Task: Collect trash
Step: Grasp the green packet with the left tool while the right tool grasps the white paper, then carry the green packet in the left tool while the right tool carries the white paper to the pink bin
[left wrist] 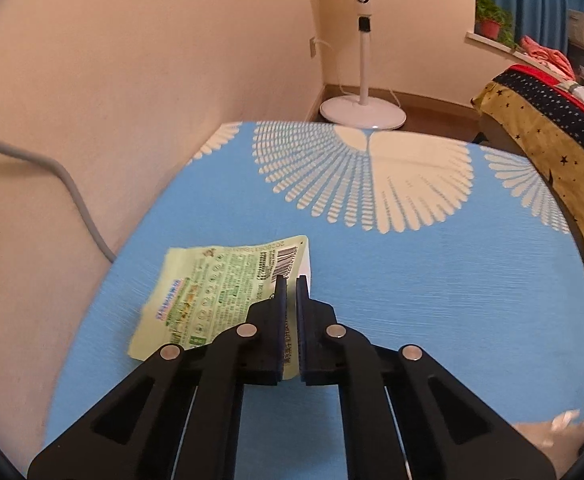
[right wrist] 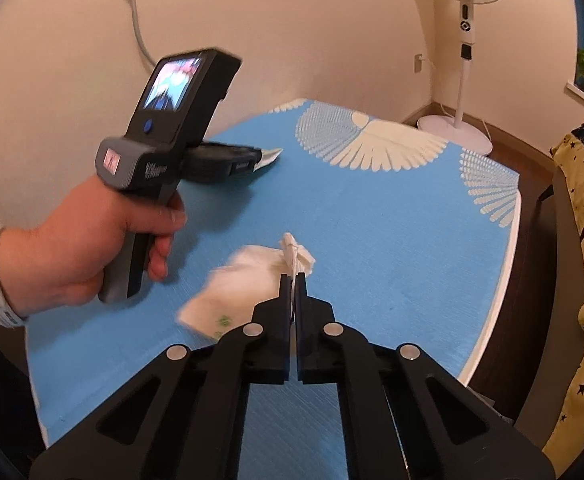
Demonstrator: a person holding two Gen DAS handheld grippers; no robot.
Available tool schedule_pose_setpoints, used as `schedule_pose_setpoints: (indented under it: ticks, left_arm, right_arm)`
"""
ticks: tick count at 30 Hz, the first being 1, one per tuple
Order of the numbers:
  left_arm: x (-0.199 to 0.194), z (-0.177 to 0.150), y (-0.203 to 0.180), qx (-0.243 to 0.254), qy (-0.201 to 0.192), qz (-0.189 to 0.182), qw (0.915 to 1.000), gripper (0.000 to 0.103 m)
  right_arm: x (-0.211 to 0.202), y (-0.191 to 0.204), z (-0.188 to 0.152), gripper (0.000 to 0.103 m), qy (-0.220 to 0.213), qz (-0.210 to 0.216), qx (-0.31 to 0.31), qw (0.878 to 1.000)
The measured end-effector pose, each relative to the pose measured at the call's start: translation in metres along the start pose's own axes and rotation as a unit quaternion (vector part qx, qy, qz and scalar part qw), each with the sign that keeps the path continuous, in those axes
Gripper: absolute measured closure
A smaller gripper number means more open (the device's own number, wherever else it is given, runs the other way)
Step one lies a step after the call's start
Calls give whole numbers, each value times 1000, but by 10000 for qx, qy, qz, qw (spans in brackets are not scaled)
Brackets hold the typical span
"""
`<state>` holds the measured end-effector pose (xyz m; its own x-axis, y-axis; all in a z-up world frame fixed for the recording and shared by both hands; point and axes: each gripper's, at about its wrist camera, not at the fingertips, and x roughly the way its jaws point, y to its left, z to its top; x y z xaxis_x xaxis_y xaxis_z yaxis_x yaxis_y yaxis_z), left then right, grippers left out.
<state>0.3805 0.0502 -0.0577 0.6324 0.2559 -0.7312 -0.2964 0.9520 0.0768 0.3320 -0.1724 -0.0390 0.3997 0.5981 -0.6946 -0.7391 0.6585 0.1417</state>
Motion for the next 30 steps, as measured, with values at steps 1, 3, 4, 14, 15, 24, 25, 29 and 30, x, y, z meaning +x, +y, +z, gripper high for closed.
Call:
schedule_pose_setpoints:
  ticks: [1, 3, 4, 14, 15, 24, 25, 29, 30]
  left_arm:
    - [-5, 0, 0, 18, -33, -9, 10000, 99]
    - [-20, 2, 1, 39, -139, -65, 9999, 100]
    - [-26, 4, 2, 45, -179, -102, 9998, 101]
    - [-109, 4, 14, -157, -662, -554, 9961, 103]
    - [-120, 1, 16, -216, -713, -629, 9952, 103]
    - [-189, -40, 24, -397, -997, -1185, 9871, 103]
    - [-194, -45, 25, -407, -1008, -1244, 9863, 103]
    - [-215, -66, 23, -338, -1109, -1472, 9823, 103]
    - [-221, -74, 22, -309, -1150, -1553, 9807, 103]
  right_arm:
    - [-6, 0, 2, 101, -65, -8, 41, 10000]
    - [-14, 0, 4, 102, -154, -23, 88, 9998]
    - [-20, 2, 6, 102, -206, -47, 93, 9997]
    - [-78, 23, 13, 102, -671, -521, 205, 9962]
    - [-83, 25, 12, 102, -687, -578, 207, 9957]
    - [-145, 37, -12, 102, -1066, -1295, 965, 9811]
    - [-152, 38, -15, 102, -1101, -1384, 1005, 9791]
    - [-176, 47, -31, 102, -1256, -1697, 1242, 9695]
    - [-179, 49, -35, 102, -1264, -1769, 1270, 9678]
